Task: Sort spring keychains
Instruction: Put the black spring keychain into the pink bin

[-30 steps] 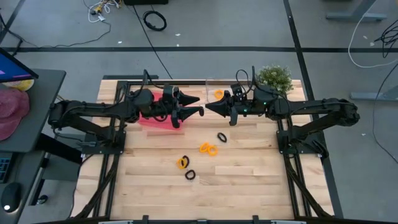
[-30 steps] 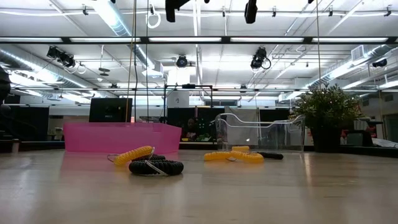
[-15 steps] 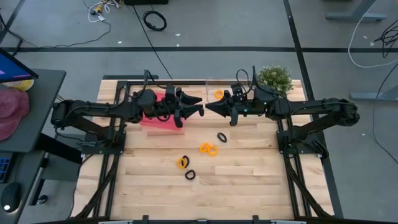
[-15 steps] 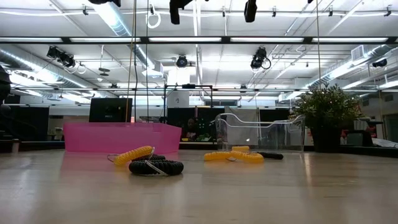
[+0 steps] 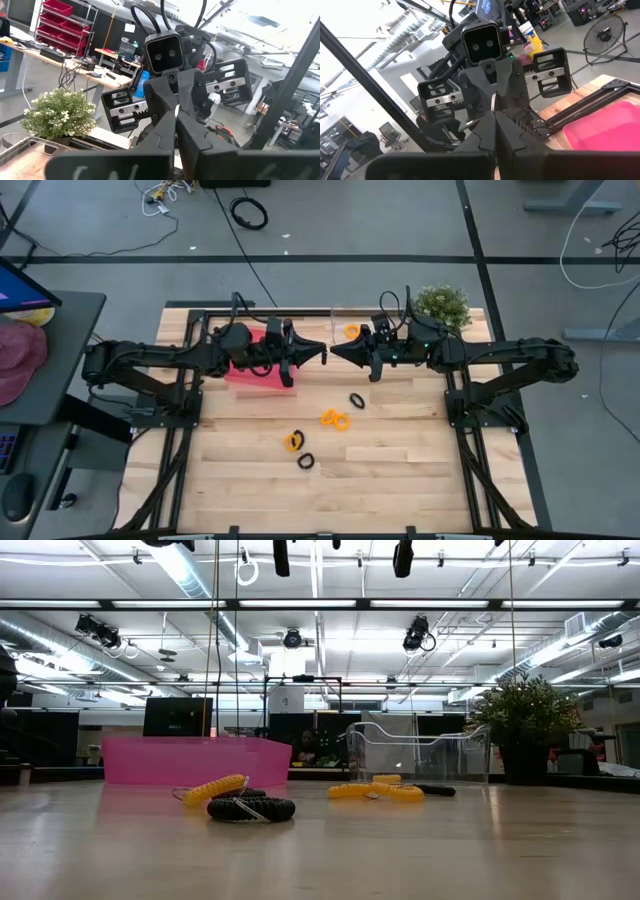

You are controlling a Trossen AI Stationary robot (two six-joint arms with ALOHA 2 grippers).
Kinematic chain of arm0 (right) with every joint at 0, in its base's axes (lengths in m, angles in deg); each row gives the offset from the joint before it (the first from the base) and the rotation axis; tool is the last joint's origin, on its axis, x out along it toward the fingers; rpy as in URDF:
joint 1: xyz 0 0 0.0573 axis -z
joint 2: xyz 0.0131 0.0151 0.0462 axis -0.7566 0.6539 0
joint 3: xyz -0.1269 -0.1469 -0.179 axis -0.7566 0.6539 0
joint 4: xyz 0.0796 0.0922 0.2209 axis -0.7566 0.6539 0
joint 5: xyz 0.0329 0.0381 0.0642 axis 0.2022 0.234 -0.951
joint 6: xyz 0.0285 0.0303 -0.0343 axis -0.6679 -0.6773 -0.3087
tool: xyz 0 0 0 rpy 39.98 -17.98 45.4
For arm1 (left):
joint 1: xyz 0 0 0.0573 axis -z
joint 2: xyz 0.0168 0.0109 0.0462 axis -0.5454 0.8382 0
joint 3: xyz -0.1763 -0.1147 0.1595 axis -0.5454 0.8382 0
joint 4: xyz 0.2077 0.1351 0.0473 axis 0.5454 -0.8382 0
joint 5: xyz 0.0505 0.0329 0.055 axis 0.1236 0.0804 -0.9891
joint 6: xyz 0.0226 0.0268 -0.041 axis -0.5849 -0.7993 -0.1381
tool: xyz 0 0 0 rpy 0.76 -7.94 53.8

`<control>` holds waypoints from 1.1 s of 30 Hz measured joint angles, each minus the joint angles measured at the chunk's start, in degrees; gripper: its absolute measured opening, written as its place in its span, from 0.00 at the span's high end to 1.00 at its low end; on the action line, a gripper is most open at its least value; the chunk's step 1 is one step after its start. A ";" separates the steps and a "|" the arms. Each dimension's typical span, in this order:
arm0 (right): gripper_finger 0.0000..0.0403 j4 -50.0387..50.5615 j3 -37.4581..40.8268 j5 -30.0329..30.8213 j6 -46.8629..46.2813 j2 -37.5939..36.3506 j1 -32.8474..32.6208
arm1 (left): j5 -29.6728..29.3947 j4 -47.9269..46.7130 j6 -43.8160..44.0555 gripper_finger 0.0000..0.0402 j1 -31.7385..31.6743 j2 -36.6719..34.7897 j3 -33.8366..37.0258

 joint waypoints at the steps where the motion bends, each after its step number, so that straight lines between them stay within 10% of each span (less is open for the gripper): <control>1: 1.00 0.04 0.00 0.00 0.00 0.00 0.00 | 0.00 -0.01 -0.04 0.98 0.01 0.00 0.00; 9: 0.97 0.25 0.00 -0.28 0.85 -0.02 0.02 | 0.20 -0.03 -2.00 0.99 0.01 -0.02 0.00; 23: 0.57 1.20 -0.04 -0.74 0.48 -1.08 1.26 | -0.95 0.19 -5.22 1.00 -0.03 -1.03 0.02; 33: 0.56 11.29 -0.09 -0.44 0.77 -4.47 2.16 | -16.54 -15.88 -18.91 1.00 -0.04 -9.67 0.00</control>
